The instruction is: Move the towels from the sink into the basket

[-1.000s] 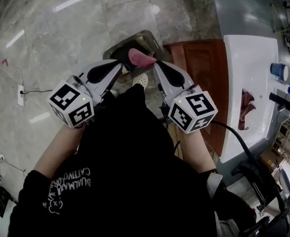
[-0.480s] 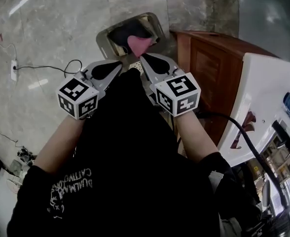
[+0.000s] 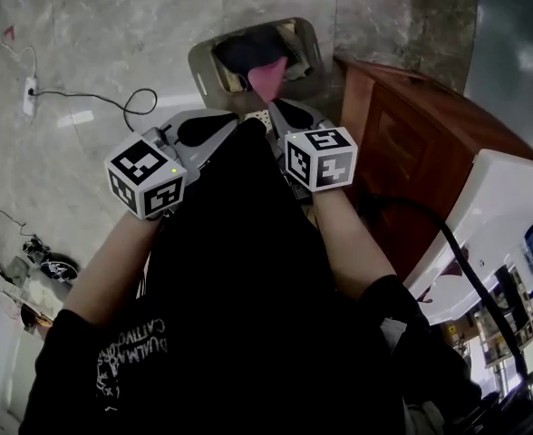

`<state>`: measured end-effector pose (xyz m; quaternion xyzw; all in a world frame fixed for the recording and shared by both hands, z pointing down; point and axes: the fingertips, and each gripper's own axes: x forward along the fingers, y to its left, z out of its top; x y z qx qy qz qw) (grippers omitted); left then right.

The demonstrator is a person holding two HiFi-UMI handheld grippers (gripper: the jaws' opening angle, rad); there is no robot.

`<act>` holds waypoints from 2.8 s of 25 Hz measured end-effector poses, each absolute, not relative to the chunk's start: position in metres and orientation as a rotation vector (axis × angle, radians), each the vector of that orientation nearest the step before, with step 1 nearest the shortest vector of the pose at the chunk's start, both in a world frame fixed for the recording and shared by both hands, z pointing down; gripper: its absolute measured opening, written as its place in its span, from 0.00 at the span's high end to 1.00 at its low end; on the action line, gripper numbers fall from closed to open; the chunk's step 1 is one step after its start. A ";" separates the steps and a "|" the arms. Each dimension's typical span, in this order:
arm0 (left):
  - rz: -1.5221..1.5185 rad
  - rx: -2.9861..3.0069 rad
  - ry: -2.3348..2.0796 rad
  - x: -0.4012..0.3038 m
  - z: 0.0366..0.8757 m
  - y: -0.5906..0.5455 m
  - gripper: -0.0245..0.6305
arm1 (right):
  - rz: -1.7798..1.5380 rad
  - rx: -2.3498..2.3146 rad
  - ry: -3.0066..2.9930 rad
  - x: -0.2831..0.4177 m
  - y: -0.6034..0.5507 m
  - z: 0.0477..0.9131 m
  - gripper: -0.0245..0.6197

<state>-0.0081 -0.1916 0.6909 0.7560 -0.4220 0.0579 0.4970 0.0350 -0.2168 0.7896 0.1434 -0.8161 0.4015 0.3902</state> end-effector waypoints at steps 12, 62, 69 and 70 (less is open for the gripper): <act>0.176 1.778 -0.981 0.002 0.702 -0.171 0.96 | 1.013 0.274 -2.053 0.029 -0.205 0.795 0.92; -0.470 2.808 -0.924 -0.146 0.117 0.025 0.96 | 0.140 1.073 -2.997 -0.073 -0.015 0.126 0.95; -0.486 2.835 -0.886 -0.124 0.117 0.058 0.96 | 0.140 1.156 -2.964 -0.044 0.018 0.130 0.95; -0.491 2.841 -0.886 -0.122 0.115 0.060 0.96 | 0.151 1.160 -2.968 -0.040 0.019 0.129 0.95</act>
